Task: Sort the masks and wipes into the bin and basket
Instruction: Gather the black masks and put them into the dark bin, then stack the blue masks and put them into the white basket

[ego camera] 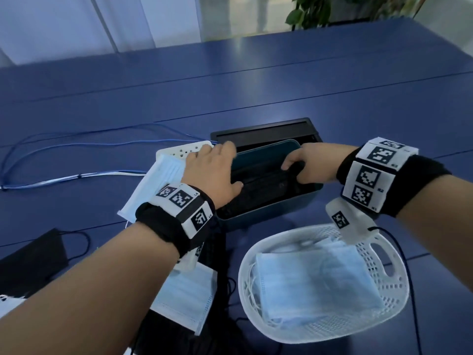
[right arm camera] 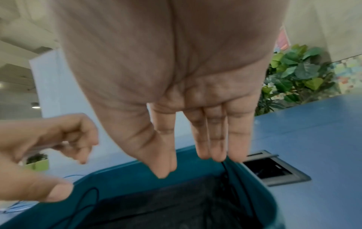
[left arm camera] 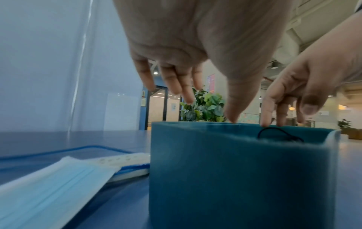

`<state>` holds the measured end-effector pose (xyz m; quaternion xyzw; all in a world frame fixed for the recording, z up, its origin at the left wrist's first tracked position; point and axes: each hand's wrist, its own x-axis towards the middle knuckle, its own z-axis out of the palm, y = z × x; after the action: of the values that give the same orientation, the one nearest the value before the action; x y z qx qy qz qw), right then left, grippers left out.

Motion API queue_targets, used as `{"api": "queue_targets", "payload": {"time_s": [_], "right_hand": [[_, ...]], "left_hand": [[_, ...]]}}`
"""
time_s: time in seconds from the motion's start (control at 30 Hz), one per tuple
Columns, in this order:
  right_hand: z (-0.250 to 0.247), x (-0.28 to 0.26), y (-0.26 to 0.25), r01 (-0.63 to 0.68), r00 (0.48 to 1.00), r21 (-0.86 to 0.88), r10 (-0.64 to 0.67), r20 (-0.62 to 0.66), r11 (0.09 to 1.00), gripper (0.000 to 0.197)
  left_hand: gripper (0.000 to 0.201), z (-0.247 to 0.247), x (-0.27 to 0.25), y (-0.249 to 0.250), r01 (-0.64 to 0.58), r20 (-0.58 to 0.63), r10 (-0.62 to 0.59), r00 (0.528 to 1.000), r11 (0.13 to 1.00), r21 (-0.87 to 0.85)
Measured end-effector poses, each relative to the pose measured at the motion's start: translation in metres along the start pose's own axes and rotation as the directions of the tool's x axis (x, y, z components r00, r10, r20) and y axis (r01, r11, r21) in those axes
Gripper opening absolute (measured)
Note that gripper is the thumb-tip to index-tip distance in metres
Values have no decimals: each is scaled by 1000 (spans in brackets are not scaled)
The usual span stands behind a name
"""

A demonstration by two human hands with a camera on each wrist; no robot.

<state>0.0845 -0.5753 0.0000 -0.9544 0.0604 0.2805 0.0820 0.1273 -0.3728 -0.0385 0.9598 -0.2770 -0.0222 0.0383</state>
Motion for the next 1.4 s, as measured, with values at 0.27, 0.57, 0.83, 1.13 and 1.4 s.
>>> {"api": "queue_targets", "payload": {"time_s": [0.27,0.57,0.83,1.13,1.4], "right_hand": [[-15,27,-5,182,982,-285,-158,105,941,49],[15,71,-8,300,943,-492,-175,283,817,46],[-16,43,-13,168,986,-284,-156,63,944,27],[-19,-67,-78,322,932,223,-268,-243,920,12],[42,-72,-176,270,947,446,-318,36,853,25]], "left_hand": [[74,14,5,9,-313,629,179,756,944,108],[84,27,6,0,-401,619,221,754,901,167],[78,5,-19,-17,-269,402,292,868,956,-114],[33,-23,-141,-125,436,421,-230,878,748,-500],[36,-18,-224,-197,501,655,-300,694,854,-140]]}}
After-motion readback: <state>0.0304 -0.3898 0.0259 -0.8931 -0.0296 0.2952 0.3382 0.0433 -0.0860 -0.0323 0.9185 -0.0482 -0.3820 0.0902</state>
